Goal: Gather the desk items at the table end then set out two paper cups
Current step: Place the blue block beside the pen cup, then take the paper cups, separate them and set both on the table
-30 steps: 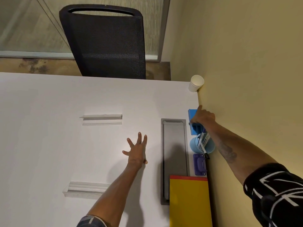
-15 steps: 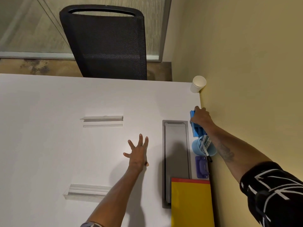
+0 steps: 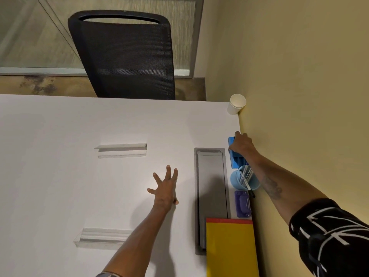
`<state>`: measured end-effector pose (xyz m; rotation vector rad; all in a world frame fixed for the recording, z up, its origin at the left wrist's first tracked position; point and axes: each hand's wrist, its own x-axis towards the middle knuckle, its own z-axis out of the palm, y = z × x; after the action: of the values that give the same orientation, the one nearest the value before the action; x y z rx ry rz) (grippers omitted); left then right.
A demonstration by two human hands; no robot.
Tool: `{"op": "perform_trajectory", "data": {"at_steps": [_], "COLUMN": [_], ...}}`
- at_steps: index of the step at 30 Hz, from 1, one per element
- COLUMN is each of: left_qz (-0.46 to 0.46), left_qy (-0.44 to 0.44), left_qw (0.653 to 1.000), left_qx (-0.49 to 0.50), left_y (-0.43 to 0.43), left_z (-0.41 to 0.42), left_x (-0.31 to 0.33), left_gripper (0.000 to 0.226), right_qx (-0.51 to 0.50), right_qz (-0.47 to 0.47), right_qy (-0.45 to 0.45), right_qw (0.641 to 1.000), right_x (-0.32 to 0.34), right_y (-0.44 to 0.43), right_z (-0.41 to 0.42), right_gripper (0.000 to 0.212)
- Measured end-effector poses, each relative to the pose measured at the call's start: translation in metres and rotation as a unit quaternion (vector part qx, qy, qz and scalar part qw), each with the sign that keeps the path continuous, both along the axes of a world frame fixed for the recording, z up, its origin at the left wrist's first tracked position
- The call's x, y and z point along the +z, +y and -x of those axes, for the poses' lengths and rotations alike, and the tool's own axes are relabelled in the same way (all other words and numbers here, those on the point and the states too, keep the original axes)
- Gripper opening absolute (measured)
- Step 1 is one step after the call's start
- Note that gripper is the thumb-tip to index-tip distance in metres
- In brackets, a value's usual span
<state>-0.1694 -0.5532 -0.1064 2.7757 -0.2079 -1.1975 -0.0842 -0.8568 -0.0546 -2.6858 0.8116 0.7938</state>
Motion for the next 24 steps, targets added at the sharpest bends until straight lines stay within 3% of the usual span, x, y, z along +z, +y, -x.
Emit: {"op": "perform_trajectory", "data": {"at_steps": [8,14,18,21,24], "left_qz": [-0.002,-0.019,-0.026,0.027,-0.018], "left_qy": [0.000,-0.012,-0.018,-0.004,-0.013], "left_qw": [1.000,0.999,0.999,1.000,0.999], "left_qx": [-0.004,-0.024,-0.036,0.011,-0.033], "left_y": [0.000,-0.001,-0.001,0.002,-0.001], "left_z": [0.001,0.002,0.003,0.003,0.000], "left_x": [0.003,0.004,0.004,0.001,0.002], "left_gripper": [0.131,0.132,0.128,0.110,0.127], "right_qx": [0.011,-0.070,-0.116,-0.104,-0.084], "right_qz": [0.038,0.045,0.021,0.027,0.036], "right_qy": [-0.036,-0.218,-0.273,-0.272,-0.257], "right_qw": [0.999,0.972,0.955,0.956,0.962], "right_x": [0.003,0.009,0.013,0.014,0.012], "right_y": [-0.003,0.000,-0.003,-0.005,-0.010], "right_z": [-0.004,-0.015,-0.029,-0.041,-0.054], "right_gripper": [0.061,0.043,0.044,0.053,0.058]}}
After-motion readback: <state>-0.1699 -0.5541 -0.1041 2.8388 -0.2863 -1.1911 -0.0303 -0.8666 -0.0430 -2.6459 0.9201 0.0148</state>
